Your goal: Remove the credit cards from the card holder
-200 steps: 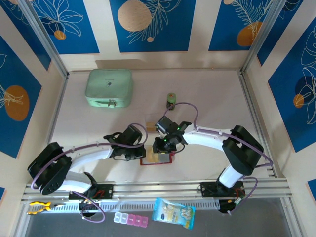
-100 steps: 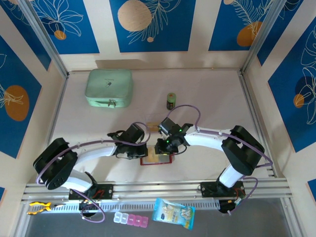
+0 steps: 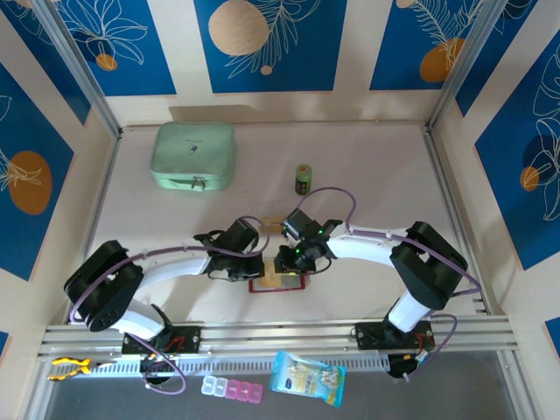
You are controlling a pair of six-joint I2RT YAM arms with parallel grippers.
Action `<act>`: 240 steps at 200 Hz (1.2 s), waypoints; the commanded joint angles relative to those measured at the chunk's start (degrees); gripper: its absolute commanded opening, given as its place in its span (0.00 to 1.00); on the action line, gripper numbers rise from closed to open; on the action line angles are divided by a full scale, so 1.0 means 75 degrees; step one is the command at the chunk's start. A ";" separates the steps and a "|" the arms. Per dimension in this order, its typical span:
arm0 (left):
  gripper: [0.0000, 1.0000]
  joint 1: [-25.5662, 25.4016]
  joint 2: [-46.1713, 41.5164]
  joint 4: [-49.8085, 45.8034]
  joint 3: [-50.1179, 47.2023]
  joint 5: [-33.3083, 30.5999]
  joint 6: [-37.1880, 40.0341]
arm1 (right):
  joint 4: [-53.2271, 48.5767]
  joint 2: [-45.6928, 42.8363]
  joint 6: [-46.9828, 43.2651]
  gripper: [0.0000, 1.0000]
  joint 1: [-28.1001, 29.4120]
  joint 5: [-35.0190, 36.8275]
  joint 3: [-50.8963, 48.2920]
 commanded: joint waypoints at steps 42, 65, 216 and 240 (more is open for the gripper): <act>0.07 -0.0037 0.0146 -0.0191 0.0103 0.0032 0.0231 | 0.0282 0.0222 0.0100 0.26 -0.0065 -0.0308 -0.0262; 0.07 -0.0044 0.0160 -0.0193 0.0016 -0.0044 0.0212 | 0.0464 0.0292 0.0148 0.25 -0.0076 -0.0450 -0.0316; 0.07 -0.0053 0.0090 -0.0449 -0.0080 -0.0172 0.0264 | 0.1009 0.0189 0.0358 0.16 -0.0099 -0.0891 -0.0489; 0.07 -0.0049 0.0114 -0.0509 -0.0031 -0.0151 0.0284 | 0.1020 0.0083 0.0373 0.12 -0.0134 -0.0868 -0.0559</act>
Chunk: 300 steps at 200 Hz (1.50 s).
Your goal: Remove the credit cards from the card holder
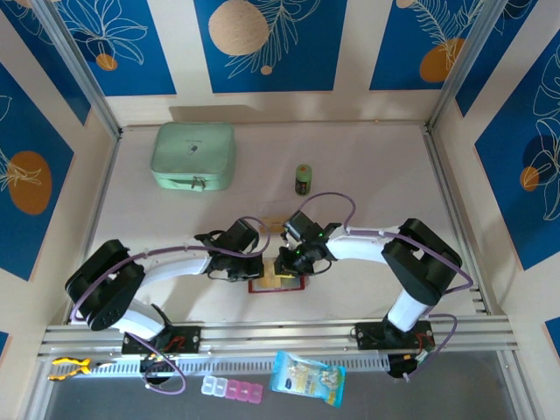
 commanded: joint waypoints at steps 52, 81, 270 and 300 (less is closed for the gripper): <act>0.07 -0.0046 0.0049 -0.0427 -0.0041 -0.0194 0.0059 | -0.0087 -0.0596 0.0035 0.08 -0.0158 -0.0104 -0.0317; 0.07 -0.0042 0.0057 -0.0456 0.0001 -0.0199 0.0059 | -0.0176 -0.0835 -0.0024 0.06 -0.0297 -0.0064 -0.0482; 0.07 -0.0040 0.0260 -0.0358 0.0105 -0.0106 0.0160 | -0.2355 -0.0602 -0.0747 0.10 0.0049 0.1236 0.0713; 0.07 -0.0047 0.0226 -0.0346 0.0067 -0.0108 0.0174 | -0.2313 -0.0480 -0.0658 0.15 0.0152 0.1238 0.0865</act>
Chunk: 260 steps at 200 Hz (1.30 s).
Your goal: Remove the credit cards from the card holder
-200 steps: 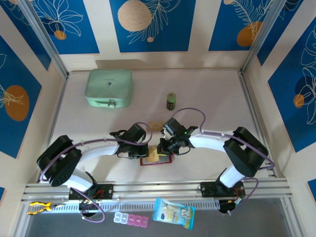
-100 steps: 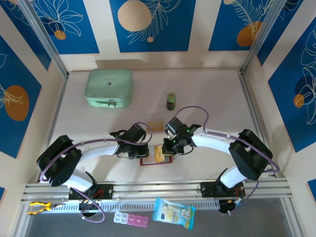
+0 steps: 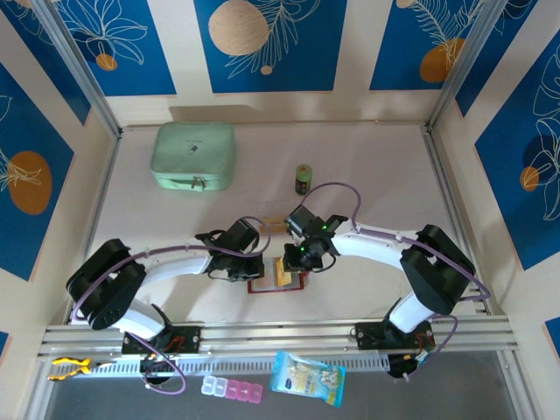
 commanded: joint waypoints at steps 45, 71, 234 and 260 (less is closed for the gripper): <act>0.07 -0.0033 0.0119 -0.0266 -0.0059 -0.0123 0.0092 | -0.0204 0.0179 0.0159 0.12 0.0159 0.0162 0.0216; 0.07 -0.0041 0.0063 -0.0294 -0.0053 -0.0080 0.0076 | -0.0249 0.0080 0.0183 0.10 0.0157 0.0208 0.0204; 0.09 0.0164 -0.1499 -0.0870 -0.0138 -0.0851 0.0052 | -0.2093 -0.0431 -0.3252 0.07 -0.0220 0.0544 0.1586; 0.09 0.0212 -0.1746 -0.0893 -0.0313 -0.0953 -0.0011 | -0.2296 -0.0313 -0.4934 0.03 -0.0258 0.1008 0.1927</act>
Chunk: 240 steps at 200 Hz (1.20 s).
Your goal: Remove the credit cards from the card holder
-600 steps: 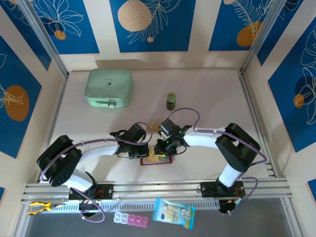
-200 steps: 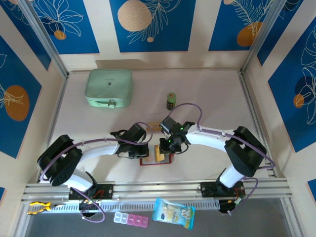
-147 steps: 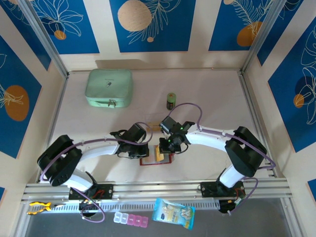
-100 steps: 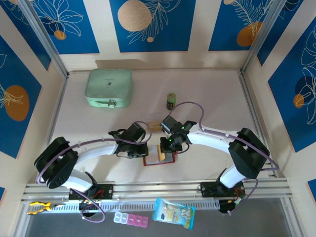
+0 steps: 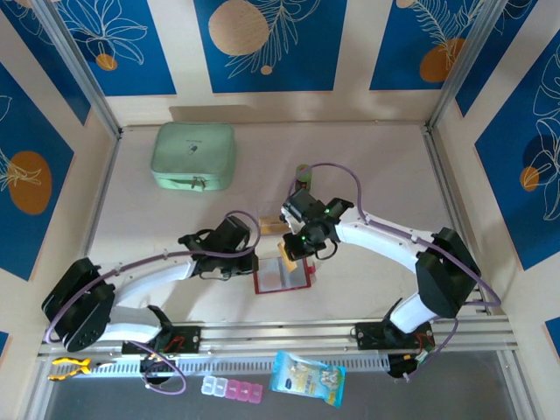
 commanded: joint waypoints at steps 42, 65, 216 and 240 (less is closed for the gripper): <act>0.10 0.0262 -0.0799 -0.0420 -0.0501 -0.0420 -0.0099 | -0.0706 0.0200 -0.5465 0.00 -0.0159 0.0158 0.0803; 0.10 0.0392 -0.1057 -0.0562 -0.0637 -0.0452 -0.0084 | -0.0862 0.0375 -0.6892 0.00 -0.0159 0.0342 0.1167; 0.11 0.0876 -0.1125 -0.0124 -0.1021 -0.0295 -0.0172 | -0.1740 0.3168 -0.9624 0.00 -0.1363 -0.0119 0.4548; 0.11 0.0913 -0.0948 -0.0083 -0.0972 -0.0234 -0.0131 | -0.1762 0.3508 -0.9731 0.00 -0.1412 -0.0131 0.4853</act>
